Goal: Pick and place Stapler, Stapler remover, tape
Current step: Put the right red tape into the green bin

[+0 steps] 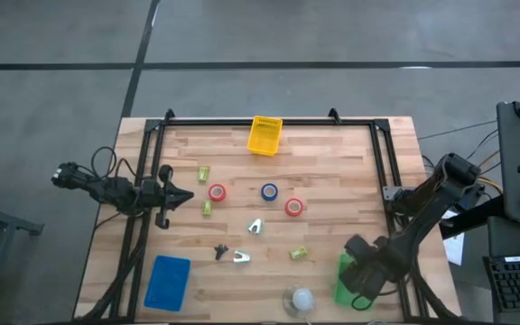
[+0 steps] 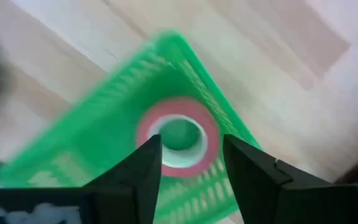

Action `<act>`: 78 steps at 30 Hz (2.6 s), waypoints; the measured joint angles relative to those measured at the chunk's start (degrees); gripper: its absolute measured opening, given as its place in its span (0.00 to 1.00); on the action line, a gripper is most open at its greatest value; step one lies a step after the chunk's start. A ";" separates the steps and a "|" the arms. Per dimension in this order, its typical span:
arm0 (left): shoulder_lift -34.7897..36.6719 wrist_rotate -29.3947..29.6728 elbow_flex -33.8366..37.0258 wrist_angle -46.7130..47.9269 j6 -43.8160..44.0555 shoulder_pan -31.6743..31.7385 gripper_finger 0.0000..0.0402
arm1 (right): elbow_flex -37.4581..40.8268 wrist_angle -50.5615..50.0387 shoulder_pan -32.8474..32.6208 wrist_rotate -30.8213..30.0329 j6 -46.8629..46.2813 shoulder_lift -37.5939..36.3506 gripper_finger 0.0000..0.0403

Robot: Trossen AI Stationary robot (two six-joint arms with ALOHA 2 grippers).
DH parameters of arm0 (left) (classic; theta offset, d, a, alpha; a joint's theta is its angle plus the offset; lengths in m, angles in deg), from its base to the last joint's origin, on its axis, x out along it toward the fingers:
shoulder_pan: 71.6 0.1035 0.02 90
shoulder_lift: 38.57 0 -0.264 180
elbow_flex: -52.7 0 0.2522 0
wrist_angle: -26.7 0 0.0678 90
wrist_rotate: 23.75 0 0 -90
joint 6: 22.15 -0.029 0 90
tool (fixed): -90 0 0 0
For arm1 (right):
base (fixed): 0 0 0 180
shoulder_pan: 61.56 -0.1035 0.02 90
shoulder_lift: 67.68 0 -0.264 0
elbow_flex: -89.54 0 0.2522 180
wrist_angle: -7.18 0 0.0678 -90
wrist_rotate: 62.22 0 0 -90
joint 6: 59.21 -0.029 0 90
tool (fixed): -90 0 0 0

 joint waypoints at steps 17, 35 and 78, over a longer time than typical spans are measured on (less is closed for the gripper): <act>0.00 0.00 0.00 -0.05 0.00 -0.02 0.06 | -2.15 0.18 19.88 -18.75 25.07 -6.26 0.41; 0.00 0.00 0.00 0.00 0.00 -0.01 0.06 | -1.99 10.36 46.18 -13.90 46.97 -2.45 0.58; 0.00 0.00 0.00 -0.02 0.00 -0.02 0.06 | 2.36 25.69 50.12 -3.44 53.03 12.38 0.47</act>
